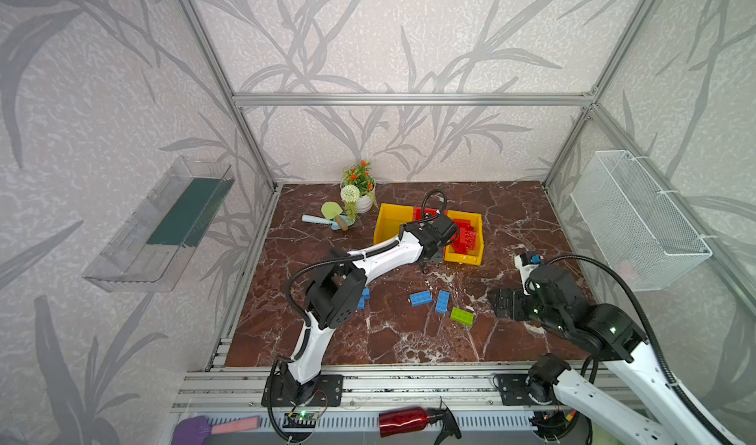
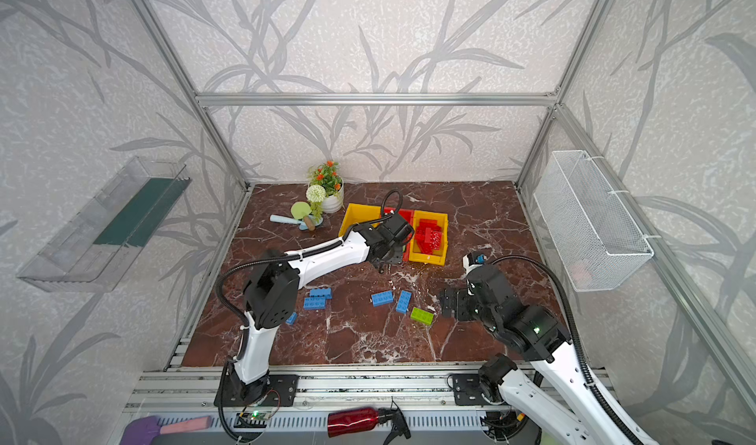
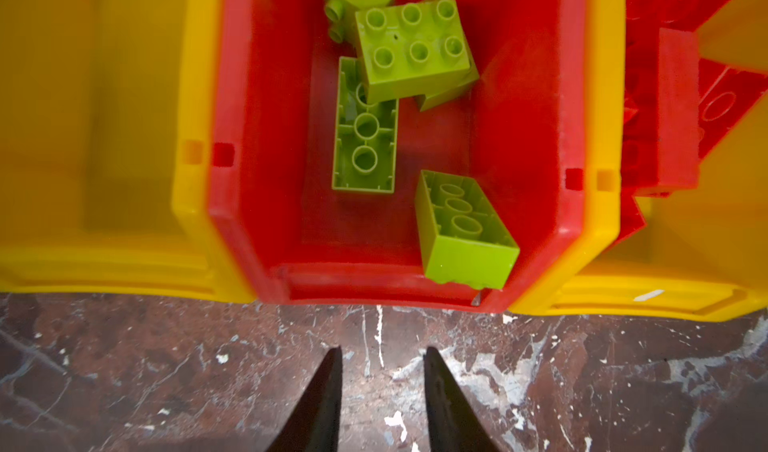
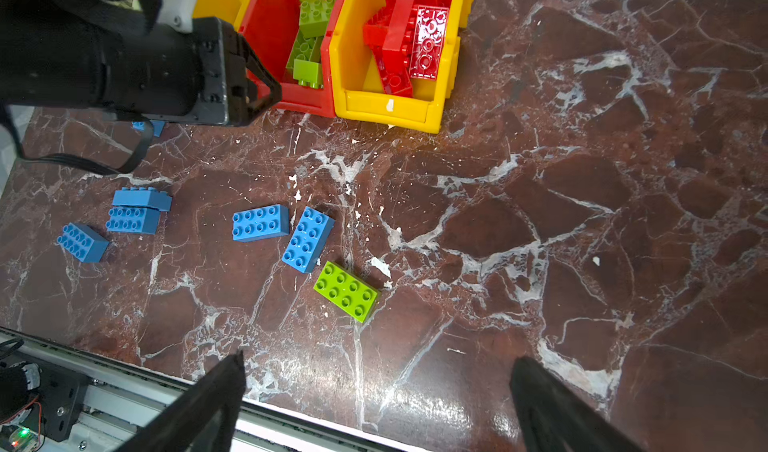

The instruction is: Sort the legos into containers by color

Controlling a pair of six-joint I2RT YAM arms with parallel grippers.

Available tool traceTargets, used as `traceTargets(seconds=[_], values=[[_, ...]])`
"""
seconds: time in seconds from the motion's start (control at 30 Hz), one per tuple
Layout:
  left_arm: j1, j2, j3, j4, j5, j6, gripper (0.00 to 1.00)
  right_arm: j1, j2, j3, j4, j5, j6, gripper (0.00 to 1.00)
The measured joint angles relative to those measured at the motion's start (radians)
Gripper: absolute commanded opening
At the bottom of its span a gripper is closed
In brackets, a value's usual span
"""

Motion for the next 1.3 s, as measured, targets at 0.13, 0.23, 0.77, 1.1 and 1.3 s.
traceTargets(seconds=[0.13,0.23,0.77,1.1,1.3], values=[[0.0,0.061,0.083,-0.002,0.008,0.006,0.33,0.0,0.001,0.0,-0.006,0.008,0.0,1.0],[0.002,0.086,0.124,-0.003,0.008,0.009,0.33,0.0,0.001,0.001,-0.015,0.013,-0.002,1.0],[0.051,0.185,0.246,-0.036,0.005,0.029,0.33,0.0,0.007,0.031,-0.043,0.043,-0.013,1.0],[0.057,0.137,0.189,-0.039,0.0,0.039,0.64,0.0,0.009,0.031,-0.045,0.042,-0.019,0.99],[0.0,-0.069,-0.046,0.001,-0.001,0.023,0.96,0.0,0.024,-0.01,-0.042,0.02,0.014,0.99]])
